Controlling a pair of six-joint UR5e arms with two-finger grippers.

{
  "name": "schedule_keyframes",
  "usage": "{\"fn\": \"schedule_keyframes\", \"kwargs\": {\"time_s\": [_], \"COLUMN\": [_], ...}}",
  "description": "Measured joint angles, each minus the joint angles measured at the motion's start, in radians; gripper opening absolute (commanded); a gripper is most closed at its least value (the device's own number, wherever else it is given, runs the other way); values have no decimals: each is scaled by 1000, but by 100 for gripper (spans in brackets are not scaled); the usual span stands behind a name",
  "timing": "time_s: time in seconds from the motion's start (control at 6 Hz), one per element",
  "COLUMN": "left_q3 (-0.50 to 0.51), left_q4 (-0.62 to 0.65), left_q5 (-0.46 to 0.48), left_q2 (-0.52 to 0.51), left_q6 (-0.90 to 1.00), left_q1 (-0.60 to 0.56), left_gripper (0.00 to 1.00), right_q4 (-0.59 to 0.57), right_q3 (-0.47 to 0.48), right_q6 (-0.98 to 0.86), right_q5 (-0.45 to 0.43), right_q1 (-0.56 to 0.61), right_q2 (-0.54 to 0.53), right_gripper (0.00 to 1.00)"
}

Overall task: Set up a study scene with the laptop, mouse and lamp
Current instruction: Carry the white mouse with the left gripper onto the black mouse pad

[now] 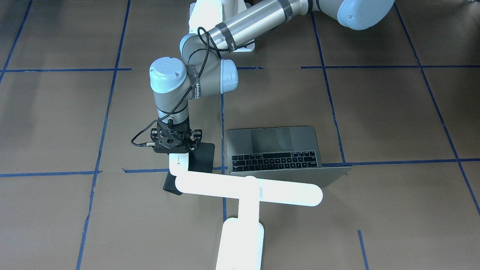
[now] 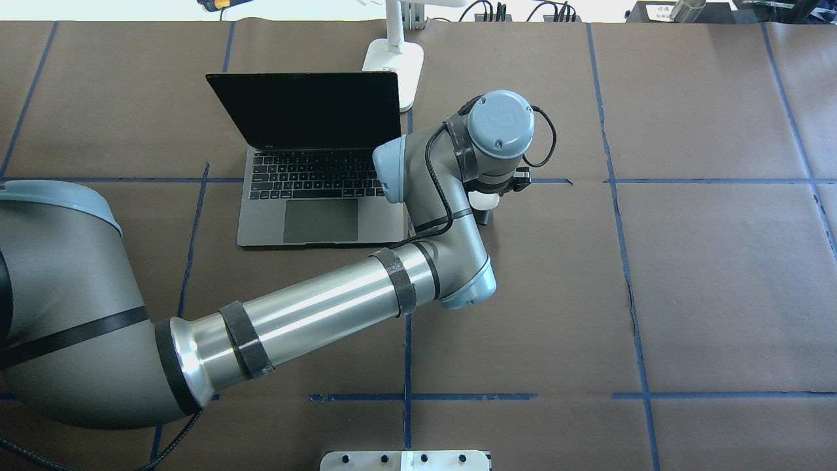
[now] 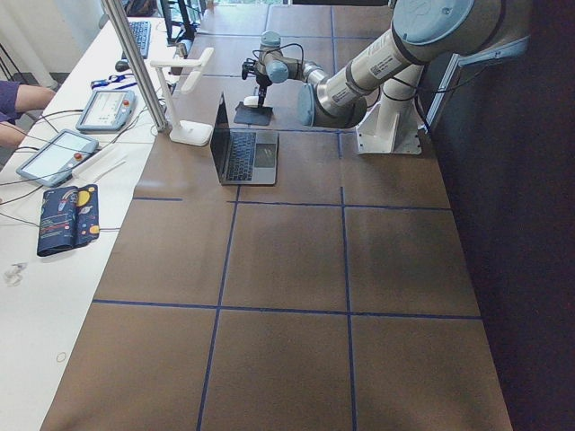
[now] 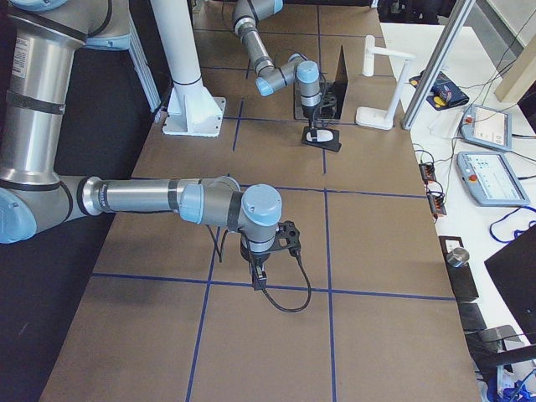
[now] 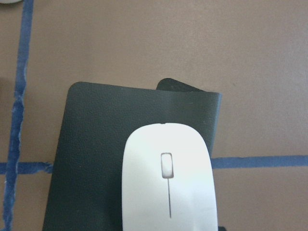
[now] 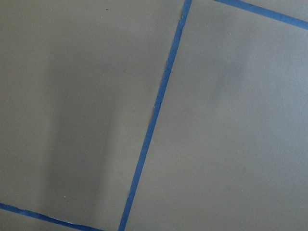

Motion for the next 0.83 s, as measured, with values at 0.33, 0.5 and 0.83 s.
{"fn": "schedule_keyframes", "kwargs": {"time_s": [0.33, 0.5, 0.83], "left_q3": [7, -10, -227], "left_q4": [-3, 0, 55], "left_q5": [-97, -146, -199], "left_q2": [-7, -1, 142], "left_q6": [38, 42, 44], "left_q1": [-37, -57, -70], "left_gripper": [100, 100, 100], "right_q4": [6, 11, 15], "right_q3": [1, 2, 2], "right_q6": [37, 49, 54], "right_q5": [1, 1, 2], "right_q1": [0, 0, 0], "right_q2": [4, 5, 5], "right_gripper": [100, 100, 100]}}
